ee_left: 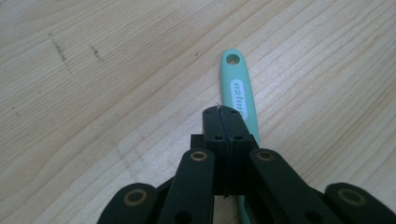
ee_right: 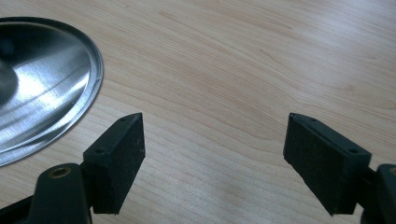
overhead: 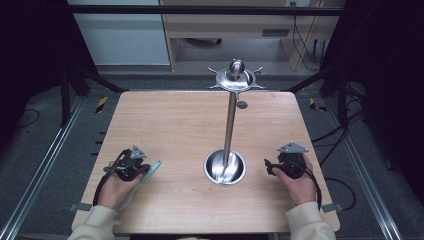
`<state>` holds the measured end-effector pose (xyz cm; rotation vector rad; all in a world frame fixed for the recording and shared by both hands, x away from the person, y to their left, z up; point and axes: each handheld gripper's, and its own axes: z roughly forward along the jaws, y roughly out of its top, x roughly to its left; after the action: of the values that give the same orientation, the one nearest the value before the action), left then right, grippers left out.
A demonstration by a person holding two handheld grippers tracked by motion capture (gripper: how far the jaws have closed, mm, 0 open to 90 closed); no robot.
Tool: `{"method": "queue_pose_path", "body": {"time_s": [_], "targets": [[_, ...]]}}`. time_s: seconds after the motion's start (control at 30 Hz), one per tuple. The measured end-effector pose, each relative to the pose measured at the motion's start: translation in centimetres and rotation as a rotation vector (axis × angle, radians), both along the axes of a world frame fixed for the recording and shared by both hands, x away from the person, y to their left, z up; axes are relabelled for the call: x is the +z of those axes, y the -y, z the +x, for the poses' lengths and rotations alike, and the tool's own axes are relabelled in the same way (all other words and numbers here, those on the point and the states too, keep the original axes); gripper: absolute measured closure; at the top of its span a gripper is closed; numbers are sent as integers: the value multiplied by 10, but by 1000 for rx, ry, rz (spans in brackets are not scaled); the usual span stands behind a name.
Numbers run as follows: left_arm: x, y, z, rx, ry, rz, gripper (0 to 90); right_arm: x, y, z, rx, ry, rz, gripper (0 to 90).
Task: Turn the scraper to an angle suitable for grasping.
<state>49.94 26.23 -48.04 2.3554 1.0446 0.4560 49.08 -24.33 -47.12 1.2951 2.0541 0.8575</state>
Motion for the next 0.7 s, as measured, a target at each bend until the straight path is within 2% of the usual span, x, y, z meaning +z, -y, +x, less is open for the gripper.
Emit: {"method": "queue_pose_path", "body": {"time_s": [0.1,0.23,0.3,0.37,0.43,0.47,0.6,0.7], "targets": [[0,4,-3,-35,-27,-24,900,0,0,0,0,-1,0,210],[3,17,-10,-114,-51,-8,900,0,0,0,7,3,2,211],[5,24,-14,-152,-51,21,900,0,-1,0,6,-2,7,211],[7,27,-16,-191,-68,11,900,0,-1,0,7,-1,5,212],[9,31,-19,-218,-63,19,900,0,-1,0,7,2,5,213],[12,34,-21,-224,-50,34,900,1,-1,0,5,4,3,213],[23,45,-23,-226,-38,42,876,1,1,0,6,9,3,213],[34,54,-20,-222,-51,66,856,1,1,0,4,7,8,214]]}}
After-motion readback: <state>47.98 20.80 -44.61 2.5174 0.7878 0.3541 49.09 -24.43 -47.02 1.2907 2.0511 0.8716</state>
